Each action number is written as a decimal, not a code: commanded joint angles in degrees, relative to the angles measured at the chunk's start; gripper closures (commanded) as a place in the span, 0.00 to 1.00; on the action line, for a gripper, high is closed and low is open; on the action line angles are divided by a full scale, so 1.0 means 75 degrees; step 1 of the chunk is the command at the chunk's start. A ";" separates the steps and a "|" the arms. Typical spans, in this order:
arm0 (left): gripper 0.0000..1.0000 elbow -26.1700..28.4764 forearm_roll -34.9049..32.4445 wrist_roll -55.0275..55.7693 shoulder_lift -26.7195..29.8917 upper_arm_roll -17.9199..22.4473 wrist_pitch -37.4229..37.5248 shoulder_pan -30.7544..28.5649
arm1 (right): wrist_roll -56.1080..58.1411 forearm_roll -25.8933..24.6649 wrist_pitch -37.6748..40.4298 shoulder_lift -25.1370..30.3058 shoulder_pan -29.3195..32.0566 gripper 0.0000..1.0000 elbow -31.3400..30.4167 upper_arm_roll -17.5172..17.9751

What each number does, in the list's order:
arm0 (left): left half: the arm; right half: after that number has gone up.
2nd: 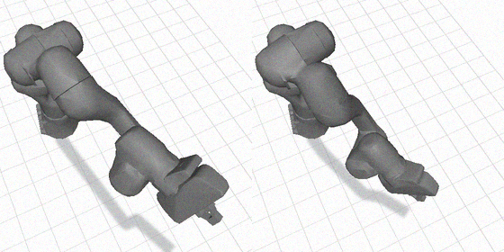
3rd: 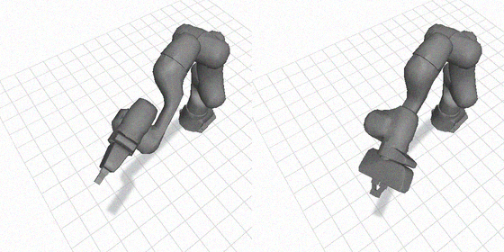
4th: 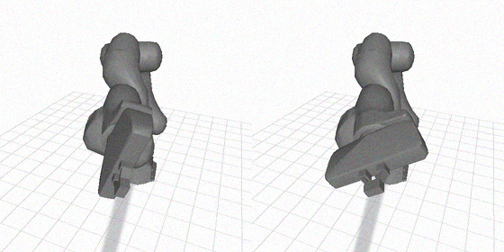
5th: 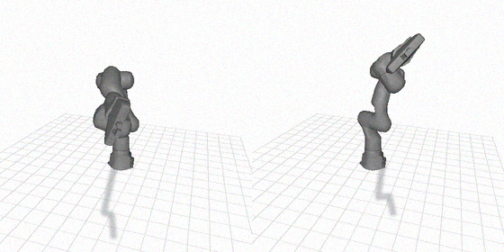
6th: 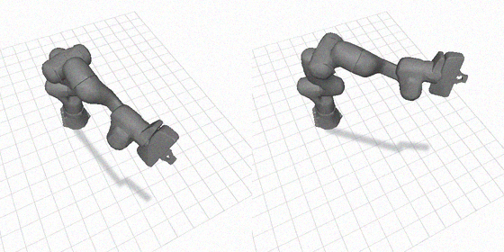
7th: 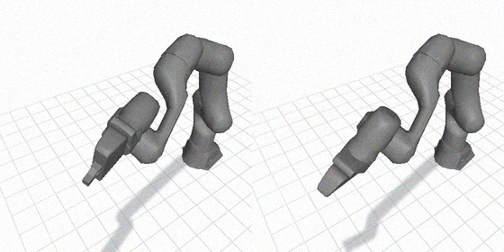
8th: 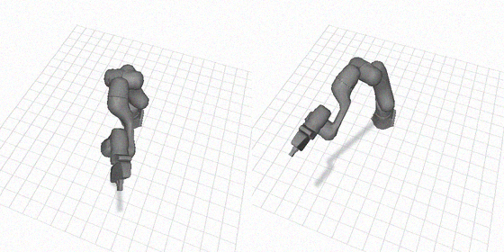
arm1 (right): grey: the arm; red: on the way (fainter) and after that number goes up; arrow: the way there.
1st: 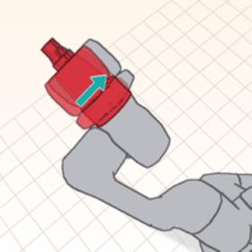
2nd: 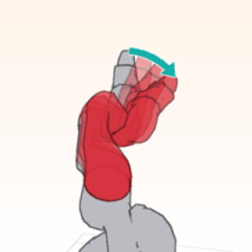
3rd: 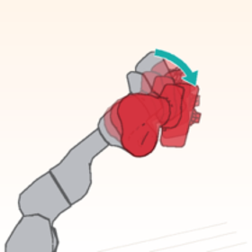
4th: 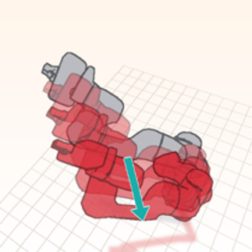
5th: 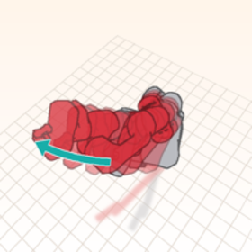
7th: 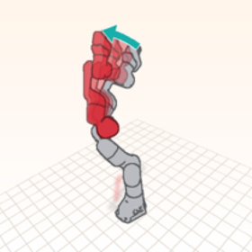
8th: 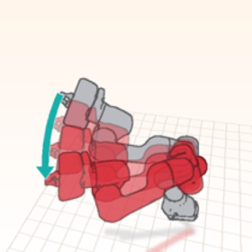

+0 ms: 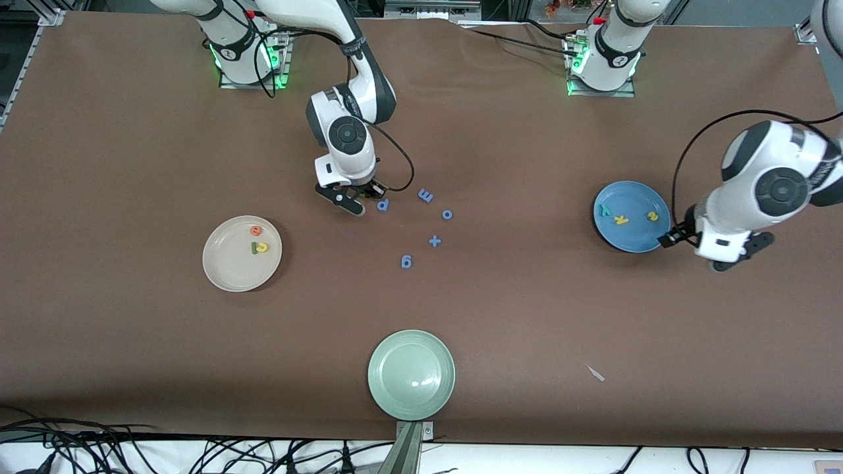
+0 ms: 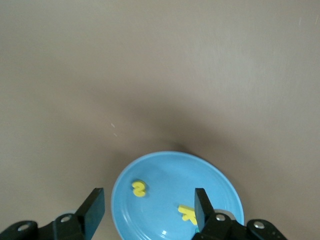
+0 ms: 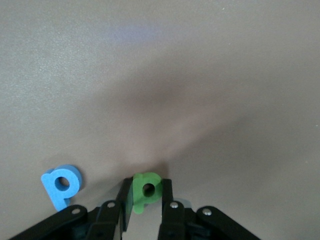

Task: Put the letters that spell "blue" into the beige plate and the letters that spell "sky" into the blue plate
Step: 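Grasp the green p with the right gripper while the left gripper withdraws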

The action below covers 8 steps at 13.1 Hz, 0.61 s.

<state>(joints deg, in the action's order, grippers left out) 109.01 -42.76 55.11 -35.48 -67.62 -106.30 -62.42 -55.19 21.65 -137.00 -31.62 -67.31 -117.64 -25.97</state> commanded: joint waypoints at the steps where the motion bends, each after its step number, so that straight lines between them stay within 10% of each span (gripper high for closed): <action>1: 0.00 -0.0727 -0.0029 -0.0480 0.0090 -0.0055 0.0369 0.0060 | 0.0512 0.0101 -0.0050 0.0336 -0.0107 0.88 -0.0170 -0.0263; 5: 0.00 -0.1852 -0.0017 -0.1230 0.0102 -0.0289 0.1502 -0.0022 | 0.3003 0.0090 0.1619 0.0361 0.0103 0.88 0.0635 -0.1841; 8: 0.00 -0.2800 0.0205 -0.1605 0.0114 -0.0721 0.2556 -0.0185 | 0.5440 -0.0097 0.2668 0.0209 0.1295 0.87 0.1271 -0.2174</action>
<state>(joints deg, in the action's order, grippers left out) 92.58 -42.58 46.24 -35.38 -71.05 -92.31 -63.11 -23.78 21.48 -120.13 -29.35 -62.91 -110.32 -42.62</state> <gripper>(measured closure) 0.000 0.731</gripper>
